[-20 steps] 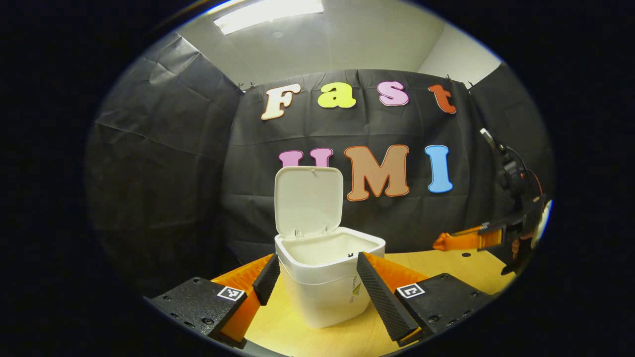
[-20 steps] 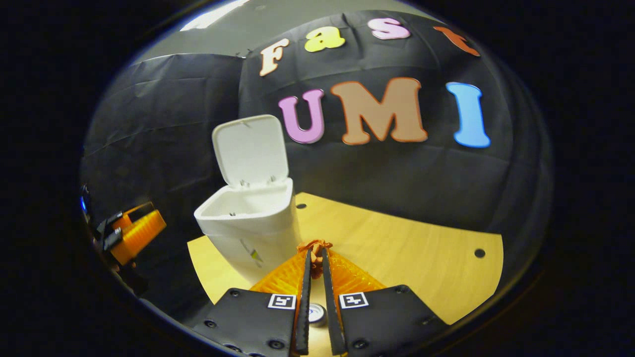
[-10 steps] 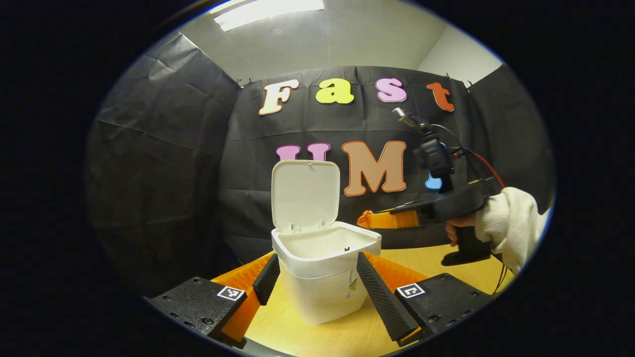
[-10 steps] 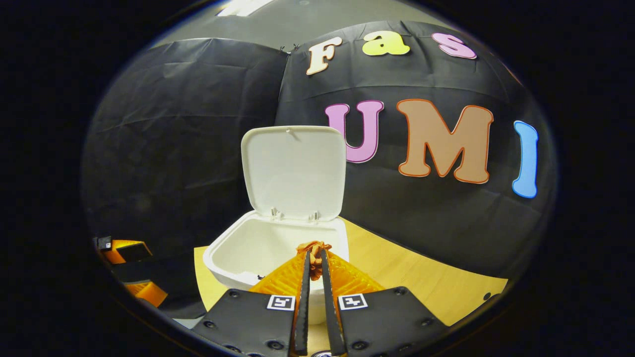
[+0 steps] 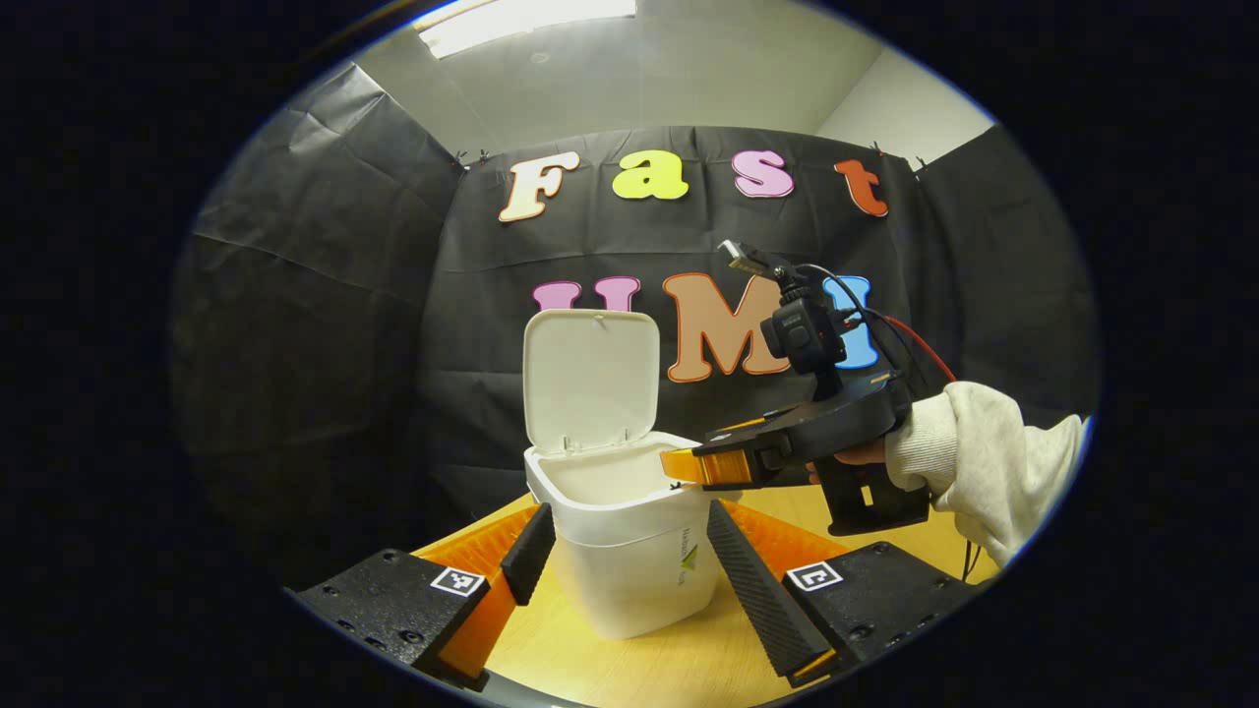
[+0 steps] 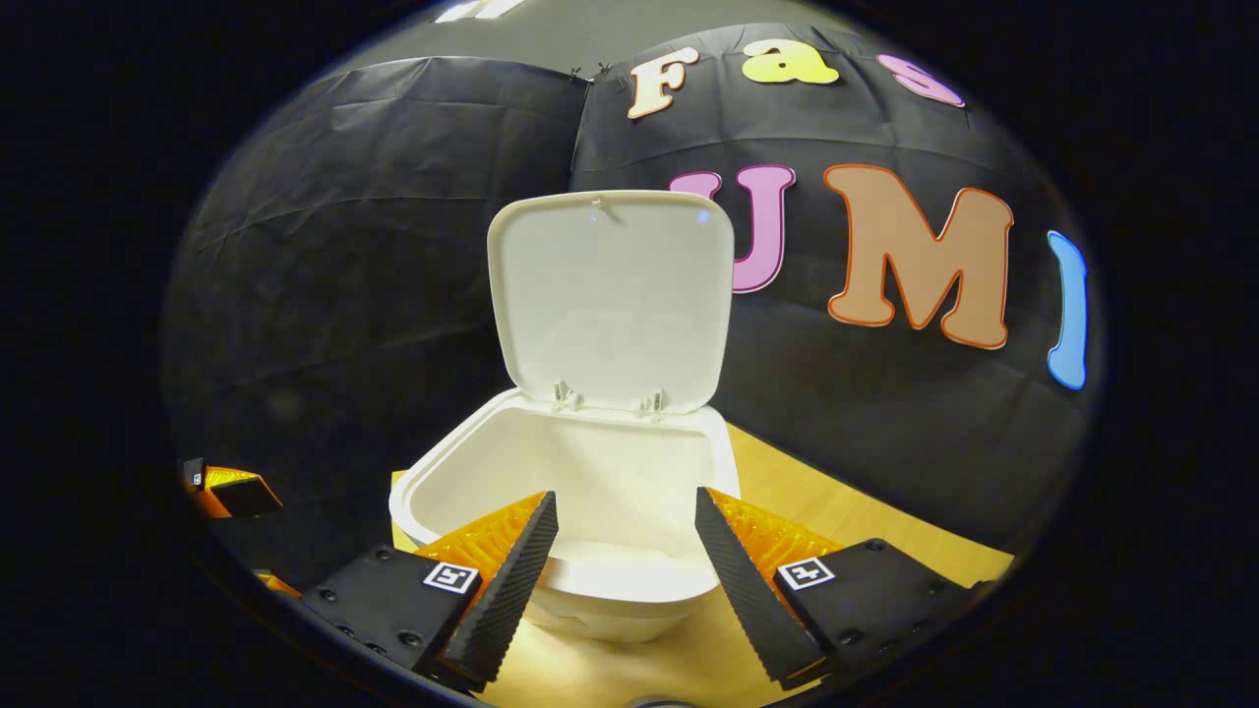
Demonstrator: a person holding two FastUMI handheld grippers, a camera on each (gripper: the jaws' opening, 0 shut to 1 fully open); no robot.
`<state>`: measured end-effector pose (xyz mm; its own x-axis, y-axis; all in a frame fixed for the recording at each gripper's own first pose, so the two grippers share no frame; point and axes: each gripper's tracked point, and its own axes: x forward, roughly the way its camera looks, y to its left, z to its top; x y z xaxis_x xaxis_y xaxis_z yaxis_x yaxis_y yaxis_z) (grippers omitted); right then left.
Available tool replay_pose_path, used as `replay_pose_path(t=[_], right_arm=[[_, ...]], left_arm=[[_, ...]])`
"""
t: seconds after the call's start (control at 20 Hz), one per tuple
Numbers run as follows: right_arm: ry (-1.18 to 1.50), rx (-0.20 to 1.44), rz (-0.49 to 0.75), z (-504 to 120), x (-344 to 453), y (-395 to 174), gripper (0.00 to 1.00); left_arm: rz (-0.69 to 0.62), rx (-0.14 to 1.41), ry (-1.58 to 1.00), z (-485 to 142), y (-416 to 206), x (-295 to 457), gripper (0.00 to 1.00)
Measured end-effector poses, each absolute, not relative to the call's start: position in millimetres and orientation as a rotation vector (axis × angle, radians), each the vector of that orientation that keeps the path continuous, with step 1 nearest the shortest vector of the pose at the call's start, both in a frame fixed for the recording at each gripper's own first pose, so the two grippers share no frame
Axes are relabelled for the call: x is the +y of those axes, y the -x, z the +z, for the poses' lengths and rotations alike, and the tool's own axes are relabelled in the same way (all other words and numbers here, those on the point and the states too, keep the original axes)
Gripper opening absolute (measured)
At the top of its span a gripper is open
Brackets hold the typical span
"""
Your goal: Press the lid of the desktop garbage bin to open it, pick up the crumpled paper on the desktop and throw it into the bin, then pick up the pop can on the desktop and drop it into the bin, and finally close the garbage bin lid.
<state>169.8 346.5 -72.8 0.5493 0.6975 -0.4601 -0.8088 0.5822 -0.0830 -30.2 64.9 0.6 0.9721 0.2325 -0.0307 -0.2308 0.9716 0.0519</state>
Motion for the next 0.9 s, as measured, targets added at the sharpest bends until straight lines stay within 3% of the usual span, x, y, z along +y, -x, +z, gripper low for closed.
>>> replay_pose_path(t=[0.2, 0.25, 0.6, 0.65, 0.9], right_arm=[[0.269, 0.337, 0.845, -38.9, 308.6, -170.5, 0.96], [0.267, 0.32, 0.812, -31.1, 293.2, -172.2, 1.0], [0.226, 0.227, 0.548, 21.4, 162.5, -165.4, 0.96], [0.223, 0.217, 0.51, 26.5, 145.5, -160.4, 1.0], [0.178, 0.173, 0.36, 53.2, 79.7, -122.5, 0.96]], left_arm=[[0.127, 0.072, -0.039, -20.1, 17.0, 35.4, 0.94], [0.089, 0.079, -0.035, -25.9, 13.5, 24.3, 0.94], [-0.163, 0.121, -0.03, -75.8, -17.2, -57.2, 0.95], [-0.191, 0.128, -0.029, -83.7, -22.0, -68.4, 0.95], [-0.24, 0.178, -0.056, -141.2, -49.4, -96.2, 0.95]])
